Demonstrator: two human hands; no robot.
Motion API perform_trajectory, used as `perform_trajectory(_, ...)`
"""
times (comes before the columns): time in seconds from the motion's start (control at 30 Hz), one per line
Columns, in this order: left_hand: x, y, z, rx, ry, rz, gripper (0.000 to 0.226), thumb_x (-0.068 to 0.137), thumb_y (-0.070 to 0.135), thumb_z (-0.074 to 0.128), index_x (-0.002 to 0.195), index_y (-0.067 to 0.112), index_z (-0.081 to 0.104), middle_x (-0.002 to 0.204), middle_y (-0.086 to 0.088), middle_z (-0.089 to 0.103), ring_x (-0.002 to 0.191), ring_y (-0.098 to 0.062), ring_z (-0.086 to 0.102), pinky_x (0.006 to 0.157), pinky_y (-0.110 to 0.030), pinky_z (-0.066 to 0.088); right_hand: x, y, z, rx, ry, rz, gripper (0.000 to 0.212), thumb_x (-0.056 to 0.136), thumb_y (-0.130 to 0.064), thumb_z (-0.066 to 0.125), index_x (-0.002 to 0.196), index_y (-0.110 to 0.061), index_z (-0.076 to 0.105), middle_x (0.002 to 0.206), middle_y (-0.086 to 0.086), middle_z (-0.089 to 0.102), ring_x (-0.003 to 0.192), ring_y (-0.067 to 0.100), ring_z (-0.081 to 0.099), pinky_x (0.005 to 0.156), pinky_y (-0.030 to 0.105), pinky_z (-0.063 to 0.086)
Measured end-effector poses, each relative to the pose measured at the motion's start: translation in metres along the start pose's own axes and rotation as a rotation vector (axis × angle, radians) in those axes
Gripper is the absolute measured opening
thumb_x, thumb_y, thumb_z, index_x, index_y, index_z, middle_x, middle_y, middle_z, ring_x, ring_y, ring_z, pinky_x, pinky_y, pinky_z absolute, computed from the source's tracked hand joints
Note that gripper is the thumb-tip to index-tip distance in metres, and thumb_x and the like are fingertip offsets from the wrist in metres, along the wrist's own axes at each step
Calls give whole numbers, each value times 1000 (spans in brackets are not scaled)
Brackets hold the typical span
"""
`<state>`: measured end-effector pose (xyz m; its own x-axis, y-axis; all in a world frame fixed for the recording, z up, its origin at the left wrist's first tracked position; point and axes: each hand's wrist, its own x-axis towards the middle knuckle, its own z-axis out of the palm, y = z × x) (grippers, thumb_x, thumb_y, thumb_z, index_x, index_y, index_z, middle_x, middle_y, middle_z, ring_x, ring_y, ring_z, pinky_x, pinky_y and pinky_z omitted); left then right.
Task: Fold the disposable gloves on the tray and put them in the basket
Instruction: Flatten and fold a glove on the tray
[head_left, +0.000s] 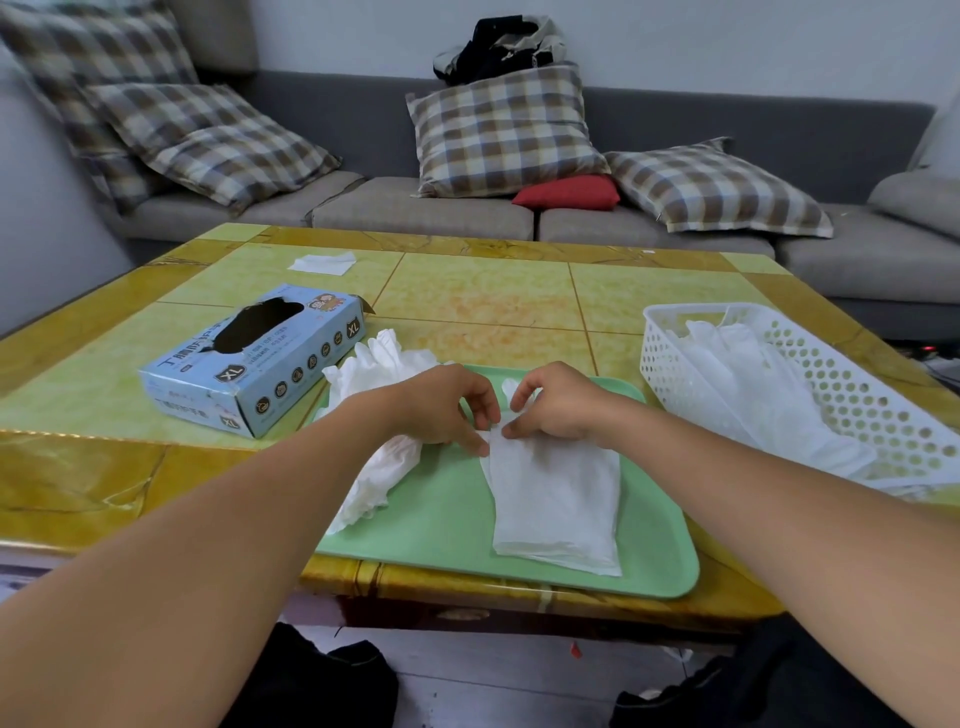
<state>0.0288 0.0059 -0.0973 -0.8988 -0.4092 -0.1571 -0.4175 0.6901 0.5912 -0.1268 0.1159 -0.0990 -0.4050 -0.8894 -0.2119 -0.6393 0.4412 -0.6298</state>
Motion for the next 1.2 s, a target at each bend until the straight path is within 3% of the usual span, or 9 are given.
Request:
perform_trajectory(0.13, 2, 0, -1, -26, 35, -22, 11, 80, 13, 84, 85, 18, 75, 74, 9, 70, 60, -12, 65, 63, -20, 57, -1, -3, 3, 0, -13, -17, 34, 77, -22, 89, 106, -15, 72, 92, -5, 62, 89, 17, 62, 67, 25, 47)
perform_trajectory(0.27, 5, -3, -2, -50, 36, -71, 7, 84, 13, 81, 90, 10, 78, 79, 2, 73, 59, -7, 66, 63, -18, 56, -2, -4, -1, 35, -43, -40, 16, 78, -16, 87, 90, -13, 77, 73, -5, 67, 69, 13, 60, 56, 22, 43)
perform_trajectory(0.37, 5, -6, -7, -46, -42, -71, 13, 80, 21, 85, 90, 17, 78, 82, 6, 74, 71, -12, 70, 69, -21, 58, -5, -2, -13, 181, -37, -65, 14, 76, -15, 88, 83, -14, 75, 71, -3, 58, 57, 14, 43, 47, 22, 30)
perform_trajectory(0.47, 3, -9, -9, 12, -64, -66, 22, 73, 27, 90, 92, 25, 77, 86, 12, 73, 75, -10, 67, 70, -17, 55, -11, 0, -22, 256, -111, -140, 14, 78, -13, 87, 78, -18, 74, 79, 1, 60, 66, 13, 45, 49, 22, 31)
perform_trajectory(0.63, 3, -6, -6, -23, -3, -60, 8, 83, 19, 82, 83, 19, 74, 64, 13, 68, 57, -6, 64, 63, -19, 54, -13, 5, -26, 261, -236, -198, 14, 82, -11, 84, 80, -19, 72, 81, 0, 64, 67, 9, 50, 55, 21, 37)
perform_trajectory(0.87, 4, -5, -5, -266, 81, -122, 11, 94, 22, 70, 94, 11, 73, 83, -3, 71, 69, -10, 68, 65, -25, 57, -9, 6, -25, 325, -269, -254, 15, 81, -8, 84, 84, -17, 72, 87, 6, 69, 63, 4, 56, 54, 20, 39)
perform_trajectory(1.07, 7, -1, -5, -338, 178, -272, 21, 103, 22, 56, 108, 6, 69, 90, -8, 70, 58, -12, 64, 54, -24, 53, 6, -4, -2, 200, -3, -300, 32, 79, -10, 86, 107, -12, 71, 104, 1, 72, 62, -4, 58, 58, 16, 46)
perform_trajectory(1.13, 9, 3, -4, -299, 218, -289, 28, 102, 32, 56, 112, 8, 65, 94, -8, 69, 59, -15, 63, 53, -26, 53, 13, -3, -15, 246, 188, -264, 23, 83, -9, 82, 101, -15, 70, 98, 0, 71, 67, 5, 61, 55, 17, 47)
perform_trajectory(1.2, 8, 6, -5, -155, 242, -209, 34, 94, 42, 67, 111, 13, 64, 98, -6, 68, 67, -17, 63, 58, -26, 53, 21, 6, -32, 251, 468, -189, 11, 87, -6, 76, 88, -16, 69, 84, -4, 68, 71, 10, 62, 64, 23, 51)
